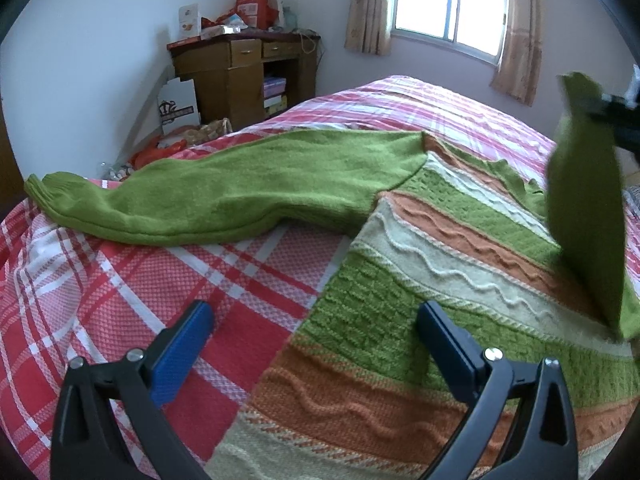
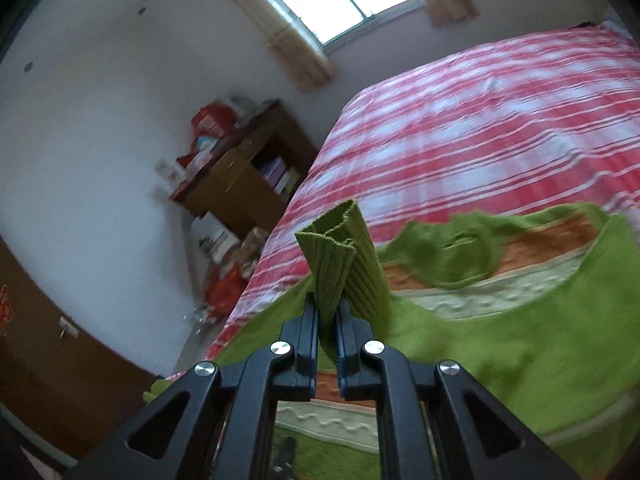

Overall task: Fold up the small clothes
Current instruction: 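Carry the held sleeve across the sweater body and release it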

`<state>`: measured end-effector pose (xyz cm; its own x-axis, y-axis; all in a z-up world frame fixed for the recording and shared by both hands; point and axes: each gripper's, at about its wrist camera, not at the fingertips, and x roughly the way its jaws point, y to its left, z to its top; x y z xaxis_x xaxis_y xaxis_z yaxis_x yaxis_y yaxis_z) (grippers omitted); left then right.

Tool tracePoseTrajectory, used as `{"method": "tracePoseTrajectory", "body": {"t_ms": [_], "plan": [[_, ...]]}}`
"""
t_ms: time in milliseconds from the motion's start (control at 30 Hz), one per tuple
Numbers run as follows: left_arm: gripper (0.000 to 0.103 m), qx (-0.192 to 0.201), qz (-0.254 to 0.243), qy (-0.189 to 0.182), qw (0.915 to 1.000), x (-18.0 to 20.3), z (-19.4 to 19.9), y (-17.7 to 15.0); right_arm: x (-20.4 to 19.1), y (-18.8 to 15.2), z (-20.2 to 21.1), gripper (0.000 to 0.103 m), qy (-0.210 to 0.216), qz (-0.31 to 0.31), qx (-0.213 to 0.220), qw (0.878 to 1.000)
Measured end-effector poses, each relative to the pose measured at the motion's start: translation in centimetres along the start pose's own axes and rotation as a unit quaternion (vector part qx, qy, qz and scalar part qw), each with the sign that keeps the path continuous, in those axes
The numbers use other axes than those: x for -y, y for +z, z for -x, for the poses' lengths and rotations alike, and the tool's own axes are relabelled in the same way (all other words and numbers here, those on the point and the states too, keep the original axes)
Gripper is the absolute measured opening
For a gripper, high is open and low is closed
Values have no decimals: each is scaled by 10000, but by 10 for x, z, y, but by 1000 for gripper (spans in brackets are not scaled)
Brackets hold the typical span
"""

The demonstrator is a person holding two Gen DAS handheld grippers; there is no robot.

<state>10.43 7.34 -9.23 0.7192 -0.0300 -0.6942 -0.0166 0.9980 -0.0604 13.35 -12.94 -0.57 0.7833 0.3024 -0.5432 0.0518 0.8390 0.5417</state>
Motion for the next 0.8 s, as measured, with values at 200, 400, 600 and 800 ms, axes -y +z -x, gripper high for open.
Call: {"method": "tracePoseTrajectory", "body": {"t_ms": [200,400,600,800], "plan": [[103,28,20,-45,10000,-1,0,-1,-2,-14,-40,7,137,55,-368,9992],[103,41,23,-51,10000,-2,1,-1,7,-31,-80,7,262,174,-776,9965],[103,70,27,-72,9999,-1,1,-1,13,-45,-112,10,535,347,-1074,9922],[103,69,22,-100,9999,0,1,0,10,-52,-106,23,1208,16,-1542,9806]]}}
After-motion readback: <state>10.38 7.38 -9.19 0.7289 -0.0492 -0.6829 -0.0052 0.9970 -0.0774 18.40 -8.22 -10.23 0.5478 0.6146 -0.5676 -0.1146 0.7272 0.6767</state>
